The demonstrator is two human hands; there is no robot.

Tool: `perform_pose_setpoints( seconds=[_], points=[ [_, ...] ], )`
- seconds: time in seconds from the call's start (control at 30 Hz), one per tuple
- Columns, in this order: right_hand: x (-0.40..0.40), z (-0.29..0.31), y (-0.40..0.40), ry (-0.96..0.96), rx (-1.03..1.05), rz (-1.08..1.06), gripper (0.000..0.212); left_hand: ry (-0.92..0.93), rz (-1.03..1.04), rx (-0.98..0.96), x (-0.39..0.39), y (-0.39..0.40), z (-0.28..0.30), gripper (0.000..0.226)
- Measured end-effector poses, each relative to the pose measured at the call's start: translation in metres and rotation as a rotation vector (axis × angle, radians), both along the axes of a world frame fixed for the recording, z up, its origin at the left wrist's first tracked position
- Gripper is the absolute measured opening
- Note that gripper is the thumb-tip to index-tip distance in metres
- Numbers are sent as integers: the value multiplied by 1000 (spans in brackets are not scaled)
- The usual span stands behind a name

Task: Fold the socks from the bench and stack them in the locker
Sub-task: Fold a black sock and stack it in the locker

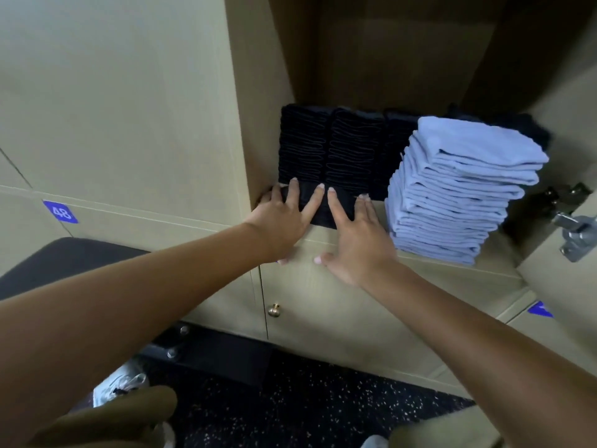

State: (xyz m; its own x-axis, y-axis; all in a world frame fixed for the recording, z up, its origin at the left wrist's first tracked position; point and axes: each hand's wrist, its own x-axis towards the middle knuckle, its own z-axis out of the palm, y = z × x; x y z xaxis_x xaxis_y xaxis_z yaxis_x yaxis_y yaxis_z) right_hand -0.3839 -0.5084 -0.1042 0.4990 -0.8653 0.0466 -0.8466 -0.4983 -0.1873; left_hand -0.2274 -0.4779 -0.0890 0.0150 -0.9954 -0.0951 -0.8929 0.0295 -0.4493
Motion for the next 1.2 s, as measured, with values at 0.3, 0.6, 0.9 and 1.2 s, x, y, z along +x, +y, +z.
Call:
perform_pose_setpoints(
  seconds=[0.3, 0.6, 0.9, 1.2],
  points=[
    [8, -16, 8, -14, -51, -81, 140, -32, 33, -11, -7, -4, 1, 151],
    [6, -19, 2, 13, -59, -86, 141, 48, -14, -41, -2, -8, -7, 153],
    [9, -7, 9, 87, 64, -130, 143, 165, -5, -17, -2, -7, -12, 140],
    [14, -6, 24, -61, 63, -185, 130, 185, 12, 8, 0, 0, 0, 149]
  ],
)
